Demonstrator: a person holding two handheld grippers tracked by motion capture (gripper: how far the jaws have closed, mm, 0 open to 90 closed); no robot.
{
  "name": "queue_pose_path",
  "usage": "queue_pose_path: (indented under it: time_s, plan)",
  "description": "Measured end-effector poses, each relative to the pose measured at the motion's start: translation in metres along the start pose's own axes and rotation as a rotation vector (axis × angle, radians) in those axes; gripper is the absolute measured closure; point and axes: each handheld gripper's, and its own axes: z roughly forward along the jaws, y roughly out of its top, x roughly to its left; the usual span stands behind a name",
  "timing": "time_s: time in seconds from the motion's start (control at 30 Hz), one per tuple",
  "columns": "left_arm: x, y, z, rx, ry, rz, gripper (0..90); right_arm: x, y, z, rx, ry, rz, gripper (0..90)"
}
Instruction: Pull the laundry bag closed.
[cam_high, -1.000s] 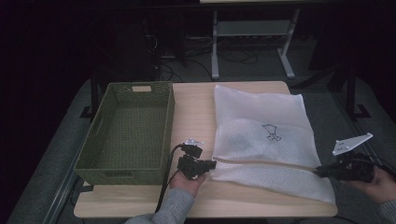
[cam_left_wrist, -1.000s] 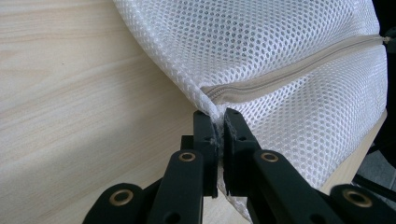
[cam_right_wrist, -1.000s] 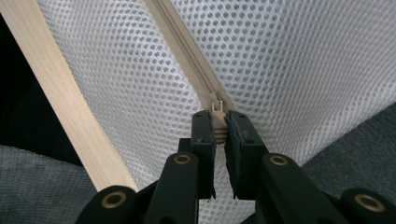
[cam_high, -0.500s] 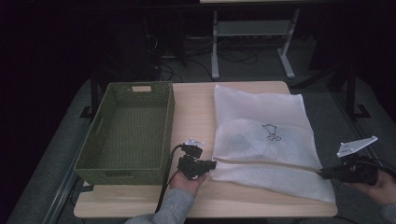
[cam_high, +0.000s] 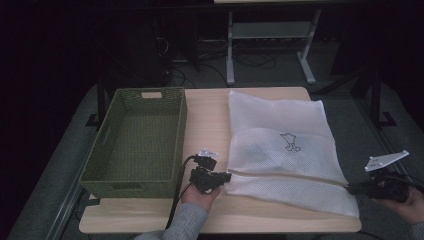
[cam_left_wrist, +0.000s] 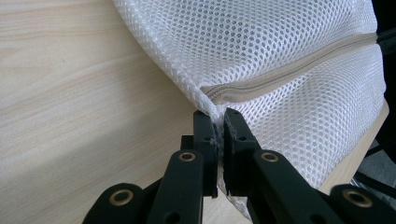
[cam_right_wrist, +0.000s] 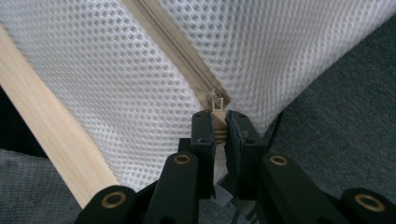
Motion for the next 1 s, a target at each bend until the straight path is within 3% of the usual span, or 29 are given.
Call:
queue_pose_path:
  time_s: [0.5,0.8,1.0]
  plan:
    - [0.003,-0.003,-0.001,-0.004,0.001,-0.013,84.8,-0.002,-0.003,0.004,-0.016,-0.007,0.014,79.2]
    - [0.005,-0.004,-0.003,-0.018,0.001,-0.025,72.0,0.003,0.004,0.0,-0.047,-0.001,0.007,65.3]
    - [0.004,-0.003,-0.006,-0.025,0.008,-0.022,67.6,0.007,0.014,-0.002,-0.069,0.005,0.003,62.0]
